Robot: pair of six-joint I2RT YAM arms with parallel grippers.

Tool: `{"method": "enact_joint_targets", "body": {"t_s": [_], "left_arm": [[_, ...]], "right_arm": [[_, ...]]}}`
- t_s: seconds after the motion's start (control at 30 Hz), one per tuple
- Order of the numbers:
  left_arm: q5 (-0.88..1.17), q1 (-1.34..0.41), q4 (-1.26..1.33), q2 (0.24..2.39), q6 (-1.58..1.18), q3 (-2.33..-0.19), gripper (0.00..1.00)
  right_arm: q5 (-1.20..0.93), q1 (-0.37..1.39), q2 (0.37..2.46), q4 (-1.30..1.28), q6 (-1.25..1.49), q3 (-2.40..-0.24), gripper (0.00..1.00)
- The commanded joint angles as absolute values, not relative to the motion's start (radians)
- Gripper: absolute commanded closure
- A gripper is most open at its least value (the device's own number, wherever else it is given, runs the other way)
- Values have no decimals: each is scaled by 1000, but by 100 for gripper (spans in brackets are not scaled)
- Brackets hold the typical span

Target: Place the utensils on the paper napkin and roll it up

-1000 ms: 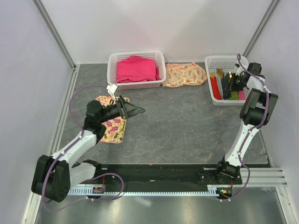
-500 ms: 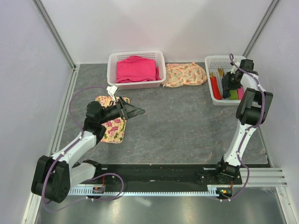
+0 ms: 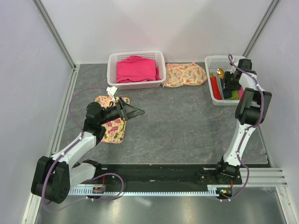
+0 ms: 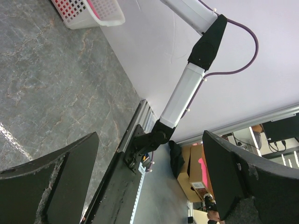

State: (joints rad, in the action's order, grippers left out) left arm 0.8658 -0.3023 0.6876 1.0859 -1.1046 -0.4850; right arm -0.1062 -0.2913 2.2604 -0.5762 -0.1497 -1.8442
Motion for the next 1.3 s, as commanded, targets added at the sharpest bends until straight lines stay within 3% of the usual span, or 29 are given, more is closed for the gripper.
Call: {"method": "enact_joint_targets", "body": {"t_s": [0.0, 0.43, 0.93, 1.17, 1.27], "left_arm": [[859, -295, 730, 1075, -1074, -486, 1], [851, -295, 747, 1081, -1077, -482, 1], [848, -295, 726, 1078, -1060, -483, 0], [887, -241, 300, 1126, -801, -665, 0], [881, -201, -44, 1187, -562, -851, 0]], "right_arm": [[-54, -295, 2249, -552, -141, -1839, 40], [-43, -285, 2154, -454, -106, -1749, 7], [-189, -285, 2056, -373, -63, -1726, 3], [-290, -282, 1936, -356, -8, -1727, 2], [-366, -273, 1862, -379, 0, -1729, 2]]}}
